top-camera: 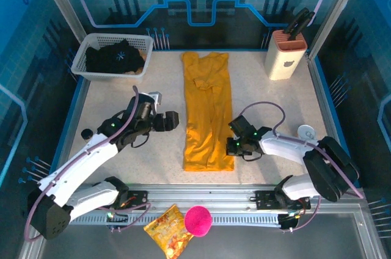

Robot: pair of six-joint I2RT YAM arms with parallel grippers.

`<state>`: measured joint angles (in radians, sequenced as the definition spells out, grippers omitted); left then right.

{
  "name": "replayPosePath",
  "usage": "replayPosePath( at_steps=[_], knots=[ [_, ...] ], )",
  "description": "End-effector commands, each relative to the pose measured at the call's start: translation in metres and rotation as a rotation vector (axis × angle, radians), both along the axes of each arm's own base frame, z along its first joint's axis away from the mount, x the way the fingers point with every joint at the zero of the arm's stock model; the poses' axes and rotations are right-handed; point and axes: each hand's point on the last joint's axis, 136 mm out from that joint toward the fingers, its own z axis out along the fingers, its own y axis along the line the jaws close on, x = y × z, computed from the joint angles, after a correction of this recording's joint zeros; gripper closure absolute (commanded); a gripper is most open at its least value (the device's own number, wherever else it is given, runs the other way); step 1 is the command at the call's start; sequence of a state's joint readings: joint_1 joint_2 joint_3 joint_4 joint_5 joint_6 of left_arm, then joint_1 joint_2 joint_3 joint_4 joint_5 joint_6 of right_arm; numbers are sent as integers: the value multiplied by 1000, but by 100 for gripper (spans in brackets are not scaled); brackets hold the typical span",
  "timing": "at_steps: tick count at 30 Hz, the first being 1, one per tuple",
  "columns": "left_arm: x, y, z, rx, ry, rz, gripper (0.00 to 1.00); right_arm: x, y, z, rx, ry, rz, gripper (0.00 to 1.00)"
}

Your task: Fold and stack the t-shirts

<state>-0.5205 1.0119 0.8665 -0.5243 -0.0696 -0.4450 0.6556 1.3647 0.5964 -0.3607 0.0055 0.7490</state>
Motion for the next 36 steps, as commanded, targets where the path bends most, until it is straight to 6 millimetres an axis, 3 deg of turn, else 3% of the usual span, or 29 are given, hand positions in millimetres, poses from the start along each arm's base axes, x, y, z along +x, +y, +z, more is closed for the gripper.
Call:
replayPosePath(
  at_steps=[1, 4, 8, 10, 12, 14, 16, 18, 20, 24, 27, 31, 34, 36],
  knots=[
    [1, -6, 26, -17, -131, -84, 11, -23, -35, 4, -173, 22, -7, 100],
    [9, -15, 67, -27, -364, -174, 6, -1, -24, 43, -145, -142, 88, 97],
    [-6, -45, 121, 40, -746, -485, 1, 27, -3, 133, -95, -438, 298, 87],
    [-30, -64, 120, 139, -905, -748, 0, 27, 1, 179, -88, -563, 417, 78],
    [-57, -73, 101, 260, -997, -1008, 1, 16, 3, 213, -80, -651, 550, 69],
    [-65, -70, 92, 295, -934, -1082, 1, -4, 6, 240, -53, -713, 673, 64],
    [-91, -68, 71, 297, -803, -1226, 1, -28, 6, 257, -47, -764, 817, 55],
    [-116, -67, 45, 324, -691, -1339, 1, -53, 3, 253, -47, -762, 961, 45],
    [-133, -65, 13, 375, -599, -1414, 0, -73, -2, 235, -68, -718, 1089, 34],
    [-157, -59, -43, 437, -472, -1536, 1, -89, -3, 205, -110, -641, 1295, 33],
    [-160, -59, -65, 479, -476, -1584, 1, -95, 3, 182, -177, -606, 1465, 39],
    [-160, -66, -83, 510, -492, -1639, 1, -109, -4, 115, -373, -541, 1773, 37],
    [-157, -71, -101, 565, -435, -1677, 11, -115, 1, 79, -417, -464, 1848, 36],
    [-150, -75, -112, 596, -392, -1672, 17, -114, 12, 66, -421, -457, 1841, 35]
  ],
)
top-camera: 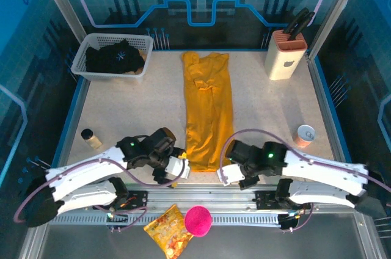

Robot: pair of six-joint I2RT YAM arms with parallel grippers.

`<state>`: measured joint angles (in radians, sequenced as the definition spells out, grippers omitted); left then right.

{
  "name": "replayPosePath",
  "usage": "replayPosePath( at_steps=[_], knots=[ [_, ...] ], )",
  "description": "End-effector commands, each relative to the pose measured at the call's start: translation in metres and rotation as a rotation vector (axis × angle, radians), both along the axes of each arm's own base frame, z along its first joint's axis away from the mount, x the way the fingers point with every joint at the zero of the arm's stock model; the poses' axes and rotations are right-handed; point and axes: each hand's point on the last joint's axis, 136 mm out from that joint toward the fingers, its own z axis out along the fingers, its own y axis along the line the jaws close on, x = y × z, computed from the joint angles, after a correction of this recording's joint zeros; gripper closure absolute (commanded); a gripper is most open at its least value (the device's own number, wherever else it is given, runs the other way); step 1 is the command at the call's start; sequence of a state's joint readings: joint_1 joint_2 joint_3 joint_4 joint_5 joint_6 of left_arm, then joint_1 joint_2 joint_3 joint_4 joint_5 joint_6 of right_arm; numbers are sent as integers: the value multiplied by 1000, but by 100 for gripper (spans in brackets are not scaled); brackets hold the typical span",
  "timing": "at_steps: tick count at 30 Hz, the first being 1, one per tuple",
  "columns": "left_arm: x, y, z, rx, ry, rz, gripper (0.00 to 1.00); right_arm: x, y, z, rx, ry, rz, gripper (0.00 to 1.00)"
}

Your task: Fold and stack the t-shirts

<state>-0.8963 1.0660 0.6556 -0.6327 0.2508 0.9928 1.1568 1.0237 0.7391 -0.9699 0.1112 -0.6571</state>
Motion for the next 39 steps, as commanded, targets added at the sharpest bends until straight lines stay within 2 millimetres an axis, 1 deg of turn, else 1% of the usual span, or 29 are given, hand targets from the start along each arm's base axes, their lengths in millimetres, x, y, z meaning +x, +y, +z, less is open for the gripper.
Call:
replayPosePath(
  at_steps=[1, 5, 7, 9, 12, 15, 20, 25, 29, 35, 39],
  knots=[
    [13, -9, -11, 53, -32, -9, 19, 13, 20, -12, 14, -73, 28, 35],
    [18, -17, -20, 124, 7, -10, 22, 22, 27, -32, -21, -84, -38, 36],
    [22, -17, -27, 166, 3, -8, 22, 28, 27, -43, -53, -90, -76, 38],
    [25, -15, -34, 200, -10, -13, 22, 28, 26, -55, -90, -80, -96, 39],
    [28, -15, -37, 210, -25, -17, 16, 29, 21, -66, -137, -76, -113, 40],
    [27, -19, -33, 172, -34, -33, 13, 32, 19, -65, -139, -90, -123, 40],
    [23, -19, -28, 141, -52, -76, 9, 39, 18, -53, -89, -116, -154, 40],
    [22, -21, -29, 136, -51, -95, 8, 48, 14, -47, -67, -125, -214, 40],
    [21, -18, -37, 188, -23, -100, 11, 51, 11, -54, -104, -107, -248, 42],
    [25, -16, -47, 226, -24, -109, 11, 50, 4, -69, -175, -75, -270, 44],
    [28, -16, -55, 256, -22, -107, 11, 53, 4, -77, -195, -58, -295, 47]
  ],
)
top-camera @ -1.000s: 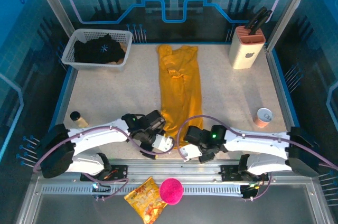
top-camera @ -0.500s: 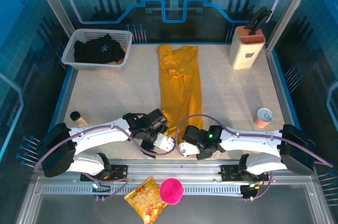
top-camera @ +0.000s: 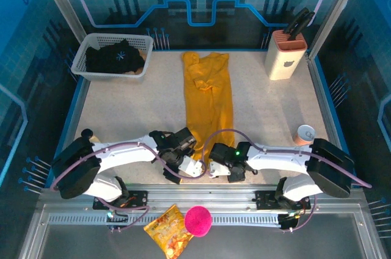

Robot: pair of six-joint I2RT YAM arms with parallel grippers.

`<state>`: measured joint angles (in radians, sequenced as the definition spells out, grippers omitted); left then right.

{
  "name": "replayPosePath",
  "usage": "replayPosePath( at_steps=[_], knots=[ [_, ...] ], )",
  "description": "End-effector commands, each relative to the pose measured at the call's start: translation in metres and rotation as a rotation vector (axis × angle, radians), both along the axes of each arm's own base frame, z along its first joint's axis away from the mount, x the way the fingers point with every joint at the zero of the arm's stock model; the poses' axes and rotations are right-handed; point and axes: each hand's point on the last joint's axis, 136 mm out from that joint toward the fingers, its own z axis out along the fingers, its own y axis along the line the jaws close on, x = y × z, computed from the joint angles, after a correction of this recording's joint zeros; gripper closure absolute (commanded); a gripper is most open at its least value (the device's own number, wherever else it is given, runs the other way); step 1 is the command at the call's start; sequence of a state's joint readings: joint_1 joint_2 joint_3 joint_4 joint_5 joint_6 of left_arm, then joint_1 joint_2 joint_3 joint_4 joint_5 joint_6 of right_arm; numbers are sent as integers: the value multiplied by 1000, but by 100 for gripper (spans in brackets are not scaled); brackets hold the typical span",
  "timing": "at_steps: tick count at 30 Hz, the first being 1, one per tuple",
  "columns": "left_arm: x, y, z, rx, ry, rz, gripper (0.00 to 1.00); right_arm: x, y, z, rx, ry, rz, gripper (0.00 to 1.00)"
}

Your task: Fold and stack the t-shirts

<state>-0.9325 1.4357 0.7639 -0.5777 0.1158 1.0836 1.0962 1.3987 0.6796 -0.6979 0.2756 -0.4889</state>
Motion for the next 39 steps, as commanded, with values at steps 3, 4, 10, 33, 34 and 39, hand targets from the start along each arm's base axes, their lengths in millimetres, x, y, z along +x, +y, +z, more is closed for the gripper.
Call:
replayPosePath(
  at_steps=[3, 4, 10, 33, 34, 39],
  knots=[
    [6, -5, -5, 37, -7, -32, 11, 10, 1, -6, -7, -2, -62, 50],
    [7, -6, -5, 37, -8, -30, 11, 11, 1, -7, -7, -2, -65, 51],
    [18, -16, -9, 32, -33, -18, 14, 16, 3, -5, 7, -5, -79, 56],
    [23, -5, -42, 131, -34, -16, 53, 19, 20, 24, 219, -66, -85, 46],
    [23, -5, -42, 137, -31, -16, 57, 17, 20, 22, 215, -55, -84, 47],
    [23, -5, -41, 134, -35, -15, 64, 10, 18, 12, 180, -3, -79, 46]
  ],
)
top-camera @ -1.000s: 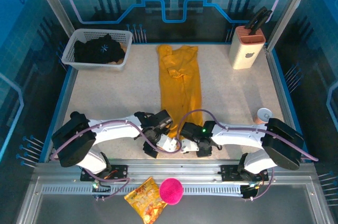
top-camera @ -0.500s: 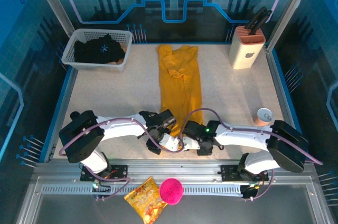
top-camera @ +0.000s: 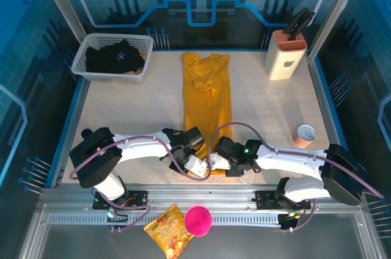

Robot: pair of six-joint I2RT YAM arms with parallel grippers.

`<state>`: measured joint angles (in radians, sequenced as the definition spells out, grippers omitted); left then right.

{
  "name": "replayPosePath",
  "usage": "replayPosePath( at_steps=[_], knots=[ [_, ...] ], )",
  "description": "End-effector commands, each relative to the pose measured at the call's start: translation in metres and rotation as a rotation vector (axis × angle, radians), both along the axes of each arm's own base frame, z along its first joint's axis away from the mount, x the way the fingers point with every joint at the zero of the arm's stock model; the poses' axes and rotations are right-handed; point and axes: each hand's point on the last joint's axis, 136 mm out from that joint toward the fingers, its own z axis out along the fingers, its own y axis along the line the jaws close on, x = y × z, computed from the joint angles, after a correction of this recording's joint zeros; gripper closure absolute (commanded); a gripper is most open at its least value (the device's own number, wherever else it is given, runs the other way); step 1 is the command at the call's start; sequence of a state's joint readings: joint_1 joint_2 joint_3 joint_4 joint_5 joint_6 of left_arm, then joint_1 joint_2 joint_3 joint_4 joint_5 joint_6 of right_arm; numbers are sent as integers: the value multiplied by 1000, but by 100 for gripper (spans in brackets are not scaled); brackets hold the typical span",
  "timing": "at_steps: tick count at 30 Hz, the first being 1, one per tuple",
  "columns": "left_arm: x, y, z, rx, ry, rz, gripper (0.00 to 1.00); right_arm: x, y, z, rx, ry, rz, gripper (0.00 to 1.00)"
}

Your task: Fold and stack the t-shirts

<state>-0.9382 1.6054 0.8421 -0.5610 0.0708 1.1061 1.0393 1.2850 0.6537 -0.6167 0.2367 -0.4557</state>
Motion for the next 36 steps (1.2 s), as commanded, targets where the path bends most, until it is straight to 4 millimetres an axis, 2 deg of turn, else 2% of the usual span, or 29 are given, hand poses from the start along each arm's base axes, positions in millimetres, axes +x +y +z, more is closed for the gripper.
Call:
replayPosePath(
  at_steps=[1, 7, 12, 15, 18, 22, 23, 25, 27, 30, 33, 36],
  knots=[
    [9, 4, -17, 47, -40, 3, 64, -7, 5, -8, 8, 55, 9, 46],
    [9, 4, -17, 47, -39, 2, 67, -21, 10, -15, 16, 130, 39, 42],
    [9, 5, -15, 43, -42, 3, 69, -16, 11, -25, -13, 132, 31, 45],
    [8, 6, -14, 43, -41, 5, 72, -5, 14, -33, -33, 117, -5, 55],
    [8, 6, -13, 41, -44, 9, 74, 4, 16, -42, -51, 100, -34, 69],
    [9, 5, -7, 33, -48, 25, 89, 9, 17, -41, -52, 74, -51, 95],
    [9, 5, -4, 29, -51, 32, 93, 11, 14, -37, -55, 60, -55, 100],
    [11, 4, 3, 12, -61, 61, 100, 13, 11, -27, -55, 23, -55, 100],
    [11, 2, 14, -19, -74, 90, 100, 15, 9, -12, -32, -16, -60, 100],
    [17, -3, 38, -99, -127, 138, 100, 24, 11, 20, 52, -106, -80, 100],
    [43, -8, 67, -174, -258, 212, 100, 37, 13, 54, 164, -202, -97, 100],
    [70, -11, 99, -222, -346, 279, 100, 61, 11, 86, 271, -283, -169, 100]
  ],
)
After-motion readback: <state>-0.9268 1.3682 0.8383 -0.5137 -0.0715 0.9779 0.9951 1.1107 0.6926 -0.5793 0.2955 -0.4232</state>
